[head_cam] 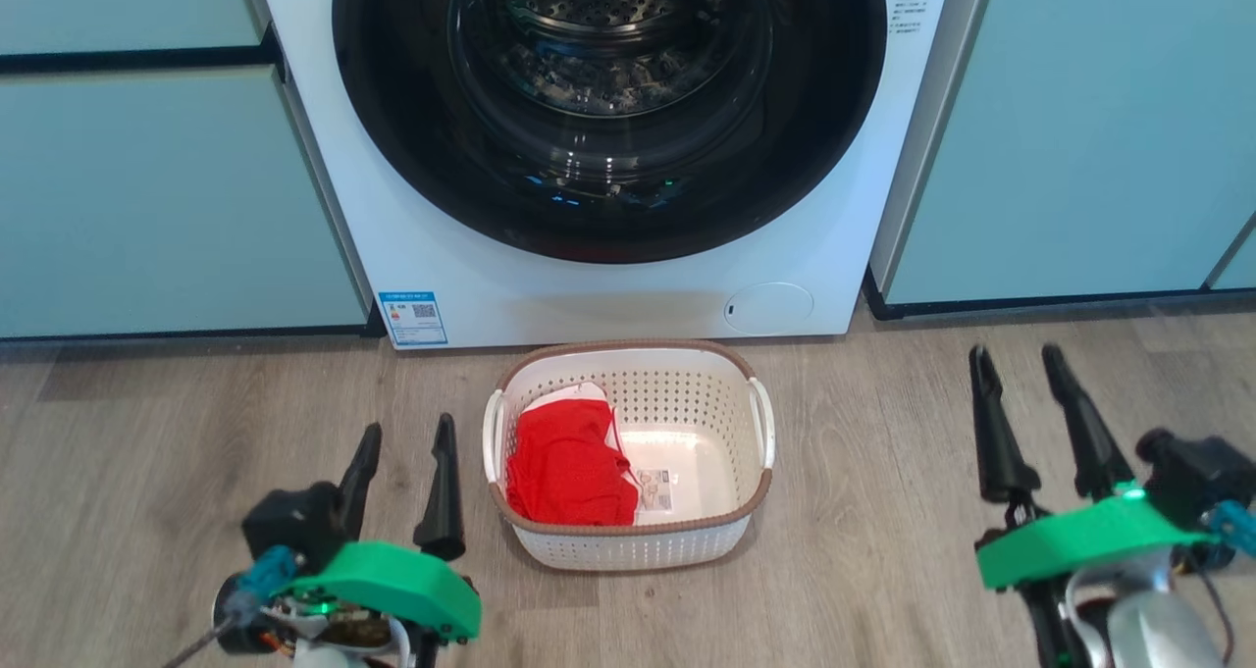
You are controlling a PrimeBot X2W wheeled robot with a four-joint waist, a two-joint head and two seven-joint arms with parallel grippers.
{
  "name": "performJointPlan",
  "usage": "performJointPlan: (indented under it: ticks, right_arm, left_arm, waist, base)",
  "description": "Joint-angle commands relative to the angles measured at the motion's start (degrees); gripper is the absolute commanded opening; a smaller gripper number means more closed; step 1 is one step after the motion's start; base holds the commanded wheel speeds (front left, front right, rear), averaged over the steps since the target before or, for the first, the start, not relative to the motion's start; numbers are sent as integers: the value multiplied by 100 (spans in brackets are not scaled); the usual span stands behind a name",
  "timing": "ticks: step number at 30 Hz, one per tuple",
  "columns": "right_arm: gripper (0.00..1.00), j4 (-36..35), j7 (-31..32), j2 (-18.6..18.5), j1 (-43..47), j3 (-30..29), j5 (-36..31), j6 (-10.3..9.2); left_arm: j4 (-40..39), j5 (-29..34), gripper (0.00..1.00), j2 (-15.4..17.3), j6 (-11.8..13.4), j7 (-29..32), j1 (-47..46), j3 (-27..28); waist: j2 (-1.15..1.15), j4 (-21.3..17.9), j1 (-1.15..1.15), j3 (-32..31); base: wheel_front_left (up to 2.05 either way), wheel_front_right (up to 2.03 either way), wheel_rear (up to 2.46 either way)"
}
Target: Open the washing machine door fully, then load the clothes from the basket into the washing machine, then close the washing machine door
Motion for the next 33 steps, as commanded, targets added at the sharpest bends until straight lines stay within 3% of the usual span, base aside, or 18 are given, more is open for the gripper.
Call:
performJointPlan:
  ticks: [1,10,25,33]
  right_arm:
    - [100,-78,-102,-69,-141,141,-149,-1]
    - [100,521,-254,-72,-233,178,-466,-1]
    - [100,828,-490,-77,-317,320,-1175,-1]
    - [100,1006,-493,-77,-367,328,-683,-1]
  left_arm:
    - [-141,302,100,-20,-3,-118,-267,135]
    - [87,770,100,-61,61,-269,-222,137]
    - [569,1030,100,-57,55,-504,-202,-11]
    - [814,1051,100,-57,55,-506,-236,11]
  waist:
    - [0,-6,0,-17]
    - [0,-35,0,-80]
    - [0,-58,0,-130]
    - [0,-73,0,-89]
  base:
    - [0,0,0]
    - [0,0,0]
    - [0,0,0]
    - [0,0,0]
